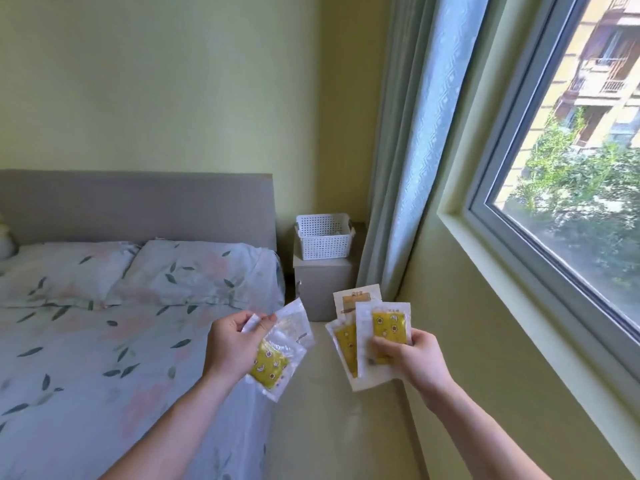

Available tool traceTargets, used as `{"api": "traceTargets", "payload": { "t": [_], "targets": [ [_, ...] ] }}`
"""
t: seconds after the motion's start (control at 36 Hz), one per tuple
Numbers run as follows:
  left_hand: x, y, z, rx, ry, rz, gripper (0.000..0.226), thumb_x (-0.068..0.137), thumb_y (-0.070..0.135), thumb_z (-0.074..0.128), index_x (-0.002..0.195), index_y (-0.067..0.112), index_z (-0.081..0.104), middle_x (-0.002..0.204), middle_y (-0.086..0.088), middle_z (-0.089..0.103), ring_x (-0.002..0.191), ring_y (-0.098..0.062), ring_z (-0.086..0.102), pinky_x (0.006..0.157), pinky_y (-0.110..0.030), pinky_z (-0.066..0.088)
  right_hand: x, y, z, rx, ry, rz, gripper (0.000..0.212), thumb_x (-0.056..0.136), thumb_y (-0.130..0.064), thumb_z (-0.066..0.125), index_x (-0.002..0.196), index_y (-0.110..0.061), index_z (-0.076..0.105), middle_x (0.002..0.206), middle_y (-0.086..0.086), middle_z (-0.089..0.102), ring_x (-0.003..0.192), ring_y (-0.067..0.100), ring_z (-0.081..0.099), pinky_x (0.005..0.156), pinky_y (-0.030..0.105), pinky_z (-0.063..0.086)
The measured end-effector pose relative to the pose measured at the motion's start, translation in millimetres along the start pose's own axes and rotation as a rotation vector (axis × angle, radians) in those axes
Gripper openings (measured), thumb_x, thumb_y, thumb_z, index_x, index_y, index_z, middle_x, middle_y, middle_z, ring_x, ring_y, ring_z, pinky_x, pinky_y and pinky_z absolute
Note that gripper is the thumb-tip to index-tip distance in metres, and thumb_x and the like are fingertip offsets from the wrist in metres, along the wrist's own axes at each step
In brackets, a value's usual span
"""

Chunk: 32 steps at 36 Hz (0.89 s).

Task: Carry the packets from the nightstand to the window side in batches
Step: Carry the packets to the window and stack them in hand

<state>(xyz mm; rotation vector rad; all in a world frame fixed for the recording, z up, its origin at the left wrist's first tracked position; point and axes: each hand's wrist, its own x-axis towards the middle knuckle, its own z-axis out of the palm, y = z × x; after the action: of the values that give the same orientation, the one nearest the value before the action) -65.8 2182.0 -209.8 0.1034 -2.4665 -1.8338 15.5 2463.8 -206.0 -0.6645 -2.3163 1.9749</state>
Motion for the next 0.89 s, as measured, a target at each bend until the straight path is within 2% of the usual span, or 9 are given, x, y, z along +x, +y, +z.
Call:
{"api": "traceTargets", "payload": {
  "t": [0.14, 0.22, 0.33, 0.44, 0.53, 0.58, 0.67, 0.75, 0.89],
  "targets": [
    [85, 6, 34, 0.021, 0.001, -0.050, 0.036, 0.082, 0.036, 0.081, 0.063, 0.011, 0.065, 0.055, 0.000, 0.043, 0.057, -0.016, 0.040, 0.059, -0.028, 0.033, 100, -17, -6, 0.017, -0.033, 0.041, 0.012, 0.081, -0.016, 0.083, 0.086, -0.005, 0.079, 0.086, 0.008, 0.079, 0.085, 0.028, 0.077, 0.088, 0.053, 0.059],
    [137, 13, 54, 0.014, 0.033, -0.078, 0.025, 0.081, 0.034, 0.082, 0.074, 0.012, 0.076, 0.067, -0.009, 0.066, 0.065, -0.016, 0.052, 0.062, -0.028, 0.040, 160, -38, -7, 0.028, -0.070, 0.031, 0.011, 0.082, -0.014, 0.082, 0.087, -0.005, 0.079, 0.086, 0.007, 0.079, 0.083, 0.026, 0.077, 0.088, 0.051, 0.060],
    [190, 11, 74, 0.038, 0.066, -0.127, 0.024, 0.081, 0.036, 0.082, 0.083, 0.012, 0.078, 0.078, -0.008, 0.072, 0.069, -0.015, 0.060, 0.061, -0.023, 0.042, 225, -57, -4, 0.028, -0.083, 0.051, 0.012, 0.082, -0.014, 0.082, 0.089, -0.006, 0.078, 0.087, 0.006, 0.080, 0.084, 0.025, 0.077, 0.088, 0.049, 0.060],
    [248, 18, 97, 0.048, 0.068, -0.139, 0.019, 0.085, 0.033, 0.079, 0.081, 0.014, 0.078, 0.077, 0.000, 0.075, 0.071, -0.018, 0.065, 0.055, -0.018, 0.043, 292, -74, -3, -0.009, -0.095, 0.045, 0.014, 0.081, -0.017, 0.084, 0.090, -0.006, 0.078, 0.086, 0.006, 0.079, 0.081, 0.026, 0.077, 0.081, 0.051, 0.062],
    [298, 15, 116, 0.048, 0.069, -0.175, 0.012, 0.086, 0.031, 0.078, 0.083, 0.019, 0.077, 0.064, 0.009, 0.070, 0.060, -0.008, 0.061, 0.046, -0.015, 0.042, 343, -82, -1, -0.026, -0.085, 0.057, 0.017, 0.081, -0.020, 0.084, 0.092, -0.008, 0.078, 0.085, 0.002, 0.080, 0.080, 0.020, 0.077, 0.078, 0.039, 0.062],
    [333, 9, 129, 0.047, 0.057, -0.199, 0.012, 0.086, 0.032, 0.077, 0.080, 0.022, 0.077, 0.056, 0.014, 0.066, 0.055, -0.004, 0.059, 0.051, -0.020, 0.044, 376, -86, 3, -0.024, -0.082, 0.061, 0.016, 0.081, -0.019, 0.084, 0.092, -0.009, 0.079, 0.085, 0.001, 0.080, 0.081, 0.018, 0.077, 0.075, 0.033, 0.061],
    [394, -1, 151, 0.046, 0.038, -0.214, 0.011, 0.084, 0.033, 0.079, 0.076, 0.026, 0.077, 0.066, 0.013, 0.072, 0.066, -0.014, 0.067, 0.062, -0.028, 0.050, 428, -92, 10, -0.041, -0.087, 0.084, 0.018, 0.081, -0.021, 0.084, 0.095, -0.011, 0.078, 0.087, -0.001, 0.080, 0.081, 0.015, 0.077, 0.079, 0.035, 0.062],
    [456, -11, 175, 0.040, 0.001, -0.228, 0.009, 0.086, 0.027, 0.078, 0.078, 0.022, 0.079, 0.070, 0.012, 0.074, 0.068, -0.011, 0.068, 0.063, -0.027, 0.052, 479, -96, 17, -0.069, -0.076, 0.120, 0.021, 0.081, -0.025, 0.085, 0.097, -0.012, 0.078, 0.088, -0.003, 0.080, 0.081, 0.014, 0.077, 0.082, 0.037, 0.062],
    [563, -26, 218, 0.052, -0.065, -0.248, 0.007, 0.083, 0.024, 0.078, 0.078, 0.021, 0.079, 0.073, 0.006, 0.075, 0.071, -0.013, 0.070, 0.063, -0.025, 0.052, 558, -107, 30, -0.109, -0.035, 0.155, 0.018, 0.080, -0.026, 0.086, 0.091, -0.013, 0.079, 0.083, -0.006, 0.079, 0.076, 0.010, 0.076, 0.071, 0.027, 0.061]
  ]
}}
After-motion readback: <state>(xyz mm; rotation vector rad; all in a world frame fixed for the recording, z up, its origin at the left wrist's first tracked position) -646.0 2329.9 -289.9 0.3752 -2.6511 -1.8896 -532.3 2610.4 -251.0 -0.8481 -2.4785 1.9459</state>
